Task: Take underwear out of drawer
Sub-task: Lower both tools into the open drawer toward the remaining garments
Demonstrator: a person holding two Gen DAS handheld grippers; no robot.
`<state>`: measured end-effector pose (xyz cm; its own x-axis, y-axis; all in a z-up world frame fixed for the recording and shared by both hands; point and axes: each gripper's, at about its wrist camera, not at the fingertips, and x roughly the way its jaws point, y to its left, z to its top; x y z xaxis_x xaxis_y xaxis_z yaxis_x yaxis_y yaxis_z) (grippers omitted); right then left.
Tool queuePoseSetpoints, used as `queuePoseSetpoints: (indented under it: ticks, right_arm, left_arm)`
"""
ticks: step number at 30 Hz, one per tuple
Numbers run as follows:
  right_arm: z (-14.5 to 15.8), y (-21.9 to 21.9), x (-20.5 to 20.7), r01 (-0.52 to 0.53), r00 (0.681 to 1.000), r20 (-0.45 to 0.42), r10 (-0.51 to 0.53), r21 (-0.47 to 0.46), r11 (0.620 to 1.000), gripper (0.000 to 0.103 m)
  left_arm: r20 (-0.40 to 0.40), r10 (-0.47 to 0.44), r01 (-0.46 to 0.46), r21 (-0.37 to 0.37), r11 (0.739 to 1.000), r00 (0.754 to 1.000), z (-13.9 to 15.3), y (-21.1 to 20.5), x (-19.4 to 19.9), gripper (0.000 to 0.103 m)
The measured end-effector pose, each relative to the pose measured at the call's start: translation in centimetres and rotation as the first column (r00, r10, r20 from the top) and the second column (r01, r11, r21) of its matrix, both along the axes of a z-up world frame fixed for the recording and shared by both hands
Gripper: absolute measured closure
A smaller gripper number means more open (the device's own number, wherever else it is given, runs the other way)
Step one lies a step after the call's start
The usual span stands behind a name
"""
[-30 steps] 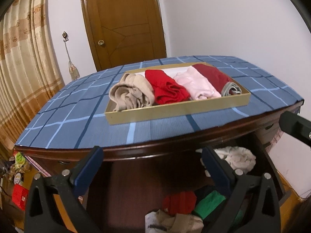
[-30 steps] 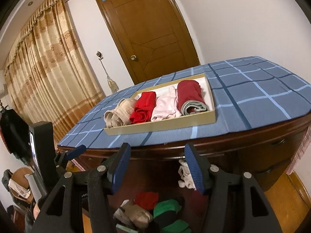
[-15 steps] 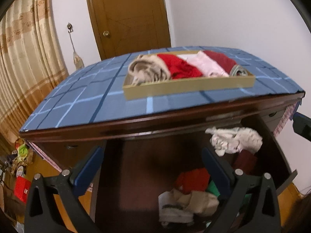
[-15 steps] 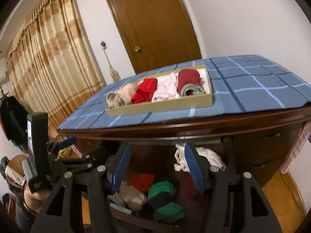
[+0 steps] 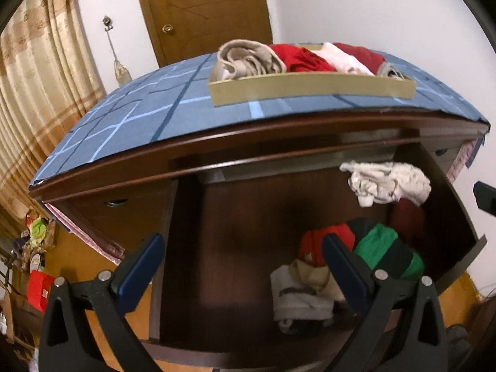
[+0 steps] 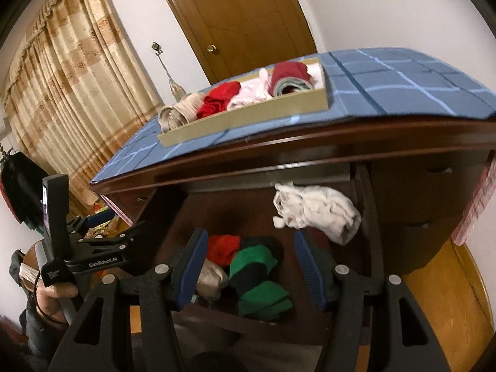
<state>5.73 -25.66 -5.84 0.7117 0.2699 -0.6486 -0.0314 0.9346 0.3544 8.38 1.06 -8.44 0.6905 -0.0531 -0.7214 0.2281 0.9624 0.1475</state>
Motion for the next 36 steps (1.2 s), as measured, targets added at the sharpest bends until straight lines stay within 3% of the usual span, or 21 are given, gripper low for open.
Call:
queuePoseSetpoints:
  ticks: [16, 22, 29, 36]
  right_arm:
    - [-1.3, -0.4, 0.1, -0.009, 0.999, -0.053, 0.009, 0.007, 1.000, 0.042]
    - [-1.6, -0.5, 2.0, -0.052, 0.996, -0.084, 0.043, -0.112, 0.992, 0.042]
    - [-2.3, -0.4, 5.8, -0.146, 0.981, -0.165, 0.105, -0.256, 0.956, 0.042]
    - [-3.5, 0.3, 7.8, -0.229, 0.961, -0.218, 0.168, -0.294, 0.928, 0.042]
  left_arm:
    - [-0.066, -0.017, 0.019, 0.039, 0.999, 0.998, -1.4, 0.0, 0.1, 0.001]
    - [-0.084, -0.038, 0.042, 0.047, 0.998, 0.996, -1.8, -0.2, 0.5, 0.001]
    - [-0.106, -0.030, 0.036, 0.060, 0.998, 0.994, -1.9, 0.5, 1.4, 0.001]
    - [-0.123, -0.006, 0.012, 0.044, 0.999, 0.992, -1.6, 2.4, 2.7, 0.001]
